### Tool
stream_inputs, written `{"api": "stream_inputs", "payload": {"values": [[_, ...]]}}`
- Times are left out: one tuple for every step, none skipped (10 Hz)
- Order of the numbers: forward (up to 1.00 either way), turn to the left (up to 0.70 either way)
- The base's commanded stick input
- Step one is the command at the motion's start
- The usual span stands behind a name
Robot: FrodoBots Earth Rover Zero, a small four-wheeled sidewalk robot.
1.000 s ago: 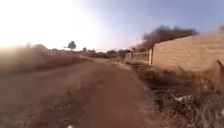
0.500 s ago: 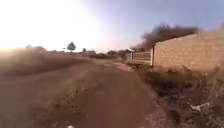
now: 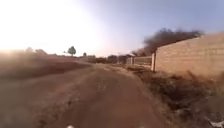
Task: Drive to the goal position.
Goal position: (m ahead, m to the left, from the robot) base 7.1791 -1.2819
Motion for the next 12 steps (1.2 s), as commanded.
{"api": "stream_inputs", "payload": {"values": [[0.7, 0.0], [0.7, 0.0], [0.7, 0.0], [0.7, 0.0], [0.7, 0.0], [0.7, 0.0], [0.7, 0.0], [0.7, 0.0], [0.7, 0.0], [0.7, 0.0], [0.7, 0.0], [0.7, 0.0]]}}
